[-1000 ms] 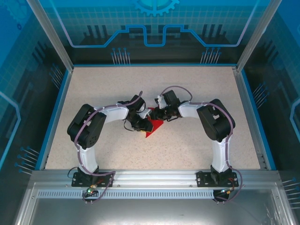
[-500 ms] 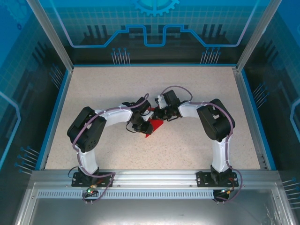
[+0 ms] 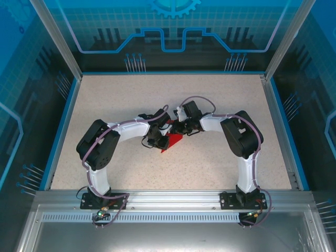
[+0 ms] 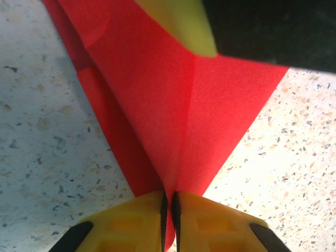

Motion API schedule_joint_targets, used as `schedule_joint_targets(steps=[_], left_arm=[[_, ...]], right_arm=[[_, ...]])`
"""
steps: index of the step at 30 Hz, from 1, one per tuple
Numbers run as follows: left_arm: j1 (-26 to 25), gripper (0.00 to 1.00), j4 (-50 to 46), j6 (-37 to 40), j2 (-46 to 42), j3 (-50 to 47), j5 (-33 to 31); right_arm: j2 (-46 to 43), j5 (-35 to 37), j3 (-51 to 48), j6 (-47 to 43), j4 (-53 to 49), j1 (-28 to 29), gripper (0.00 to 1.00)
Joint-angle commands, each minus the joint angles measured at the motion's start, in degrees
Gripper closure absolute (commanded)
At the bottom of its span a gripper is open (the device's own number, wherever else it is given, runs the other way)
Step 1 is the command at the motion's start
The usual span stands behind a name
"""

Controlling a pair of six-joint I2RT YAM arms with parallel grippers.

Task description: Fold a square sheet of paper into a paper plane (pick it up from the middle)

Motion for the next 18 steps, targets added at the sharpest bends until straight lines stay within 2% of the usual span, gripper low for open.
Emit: schedule_joint_targets(steps=[1,4,12,18], left_arm=[[-0.26,0.87,-2.4,1.24,0.97,0.5,-1.38],[0.16,0.88,-1.59,1.03,0.76,0.32,1.11],[1.4,0.91,-0.03,-0.3,-1.36,0.33,13.27],[2.72,0.91,3.68,-2.17,-1.23,-1.43,18.74]], right_arm=[[0.82,-0.9,-1.11,-0.93,-0.19,-0.82,0.78],[0.85,-0.84,-1.11,-1.17,-0.44,-0.9,0.79],[0.14,-0.65,-1.02,-1.82,-1.23,-1.16,0.79],[-0.4,0.11,-0.89,-2.99,-2.58,-1.09,0.79]])
